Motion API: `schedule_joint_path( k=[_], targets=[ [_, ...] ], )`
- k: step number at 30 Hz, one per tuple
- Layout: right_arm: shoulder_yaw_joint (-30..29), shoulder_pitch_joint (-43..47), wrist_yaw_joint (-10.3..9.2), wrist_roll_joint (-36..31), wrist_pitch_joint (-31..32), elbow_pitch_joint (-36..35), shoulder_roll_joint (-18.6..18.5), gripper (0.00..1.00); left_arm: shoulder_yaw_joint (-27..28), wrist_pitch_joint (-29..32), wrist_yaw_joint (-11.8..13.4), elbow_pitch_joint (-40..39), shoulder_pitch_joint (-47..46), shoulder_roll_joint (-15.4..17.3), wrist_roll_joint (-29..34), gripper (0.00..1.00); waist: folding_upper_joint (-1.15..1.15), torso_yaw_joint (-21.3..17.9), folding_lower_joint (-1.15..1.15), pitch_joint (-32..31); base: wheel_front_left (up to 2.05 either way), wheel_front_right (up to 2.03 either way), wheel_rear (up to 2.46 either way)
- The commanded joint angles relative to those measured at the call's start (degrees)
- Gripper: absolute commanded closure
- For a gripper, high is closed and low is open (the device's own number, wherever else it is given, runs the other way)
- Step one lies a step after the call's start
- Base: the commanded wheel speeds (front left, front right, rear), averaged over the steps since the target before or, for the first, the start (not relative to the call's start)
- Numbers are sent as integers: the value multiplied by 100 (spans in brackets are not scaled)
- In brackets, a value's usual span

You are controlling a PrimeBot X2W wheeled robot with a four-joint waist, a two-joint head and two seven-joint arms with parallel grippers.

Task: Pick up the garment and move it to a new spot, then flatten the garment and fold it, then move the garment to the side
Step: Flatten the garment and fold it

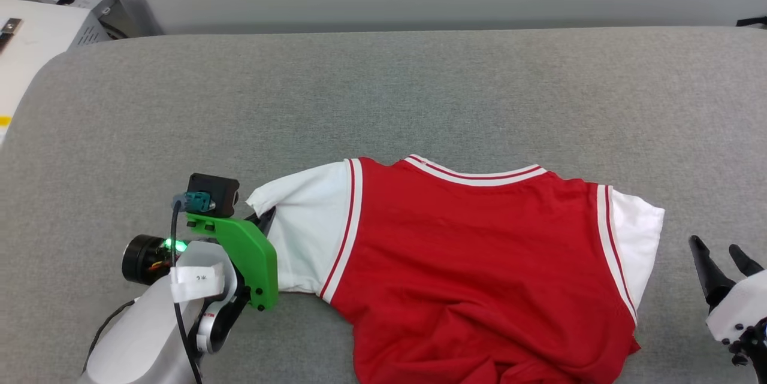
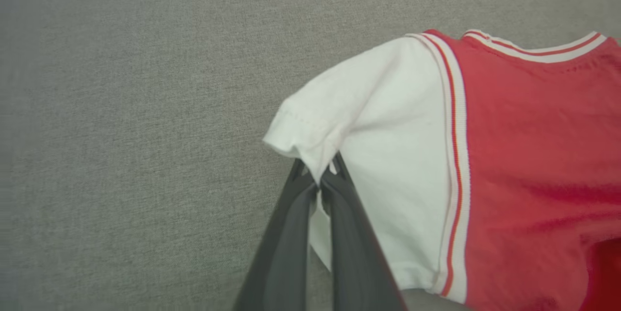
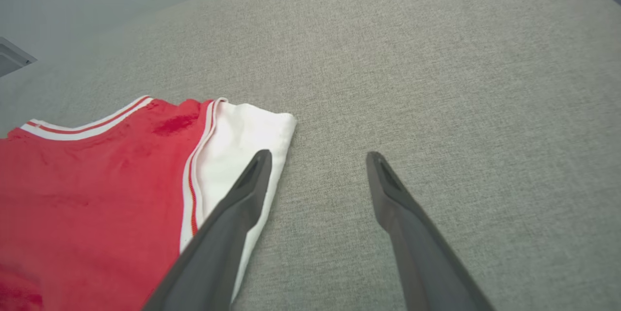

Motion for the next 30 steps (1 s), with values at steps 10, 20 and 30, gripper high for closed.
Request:
schedule_joint_path(
  k=[10,20,30],
  targets=[
    [617,-1076,-2,221,2079,830,-576,0,-86,15,44,-670,122,61,8,100,0,504,0,167,0,0,0],
    [795,-1486,-2,124,3185,1760,-412,0,-121,-77,-23,-667,44,-25,-31,100,0,686,0,400,0,0,0],
    [802,-1634,-2,140,3257,1754,-309,100,-60,-220,-22,-561,84,-17,-105,100,0,666,0,237,0,0,0]
  ],
)
